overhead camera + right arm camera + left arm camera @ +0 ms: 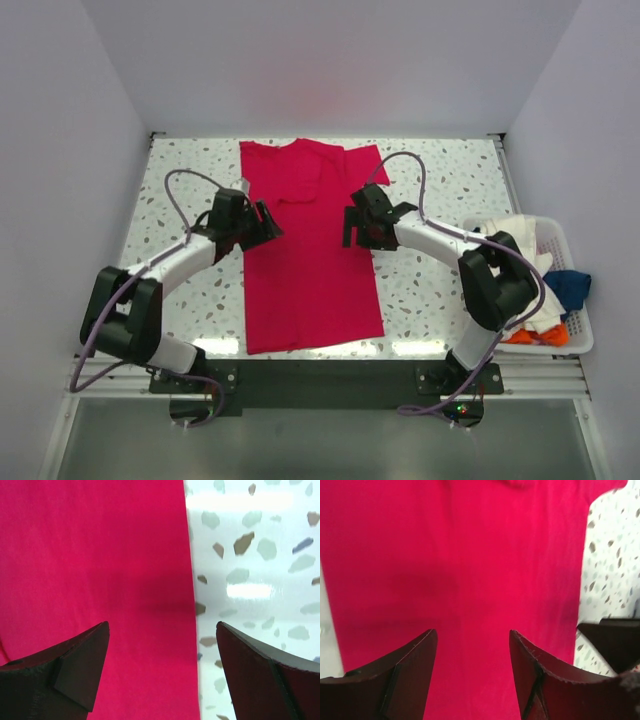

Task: Fold and stack the t-shirts
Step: Fold the tshirt

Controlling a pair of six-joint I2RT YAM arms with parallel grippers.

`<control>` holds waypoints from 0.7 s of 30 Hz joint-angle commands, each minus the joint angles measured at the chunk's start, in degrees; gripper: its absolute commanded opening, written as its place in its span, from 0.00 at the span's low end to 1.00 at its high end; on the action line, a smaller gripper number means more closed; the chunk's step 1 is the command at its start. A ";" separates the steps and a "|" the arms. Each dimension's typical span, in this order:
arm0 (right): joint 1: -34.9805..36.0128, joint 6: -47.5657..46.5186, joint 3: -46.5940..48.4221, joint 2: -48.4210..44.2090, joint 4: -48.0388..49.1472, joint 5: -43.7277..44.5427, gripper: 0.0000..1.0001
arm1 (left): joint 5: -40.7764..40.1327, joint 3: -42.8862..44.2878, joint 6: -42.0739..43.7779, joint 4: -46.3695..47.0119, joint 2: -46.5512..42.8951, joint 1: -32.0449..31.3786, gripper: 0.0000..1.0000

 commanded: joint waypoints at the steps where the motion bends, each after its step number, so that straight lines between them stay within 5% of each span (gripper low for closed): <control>1: -1.30 -0.93 3.58 2.02 2.88 -1.86 0.90 | -6.20 -8.21 -1.77 2.02 -8.43 -1.87 0.64; 8: -3.32 -1.19 5.96 5.89 3.58 -1.86 0.89 | -9.10 -15.01 -4.31 -0.70 -16.61 -6.00 0.58; 21: -4.47 -1.02 6.40 8.18 4.19 -1.15 0.88 | -12.35 -16.95 -6.69 -0.79 -16.71 -9.96 0.51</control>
